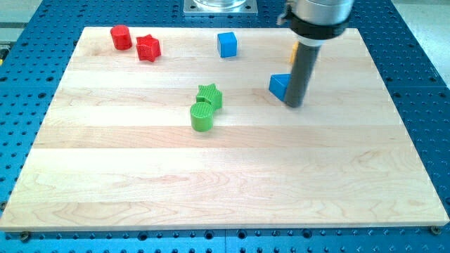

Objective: Push the triangle to the bottom of the cube

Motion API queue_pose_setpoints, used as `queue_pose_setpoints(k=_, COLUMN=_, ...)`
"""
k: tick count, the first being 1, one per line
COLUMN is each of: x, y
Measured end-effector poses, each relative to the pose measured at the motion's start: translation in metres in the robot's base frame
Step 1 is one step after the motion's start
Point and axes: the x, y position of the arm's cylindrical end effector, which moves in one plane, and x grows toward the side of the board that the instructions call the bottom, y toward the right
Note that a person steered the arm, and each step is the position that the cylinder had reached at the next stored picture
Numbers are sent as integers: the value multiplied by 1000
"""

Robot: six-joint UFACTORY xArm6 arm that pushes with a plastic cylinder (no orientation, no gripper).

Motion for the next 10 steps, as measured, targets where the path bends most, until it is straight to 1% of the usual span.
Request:
queue_pose_setpoints(k=1, x=-21, y=-16)
queue_pose_setpoints(k=2, x=-63, y=-5)
queue_pose_setpoints(k=3, x=-95, y=-4)
queue_pose_setpoints(k=4, x=-106, y=-52)
queue_pose_setpoints(k=5, x=-83, y=-72)
queue_pose_setpoints(k=6, x=-76, y=-91)
queue_pose_setpoints(k=7, x=-80, y=-100)
queue_pose_setpoints(k=8, x=-100, y=-100)
queue_pose_setpoints(k=9, x=-134, y=-87)
queue_pose_setpoints(k=10, x=-154, y=-87)
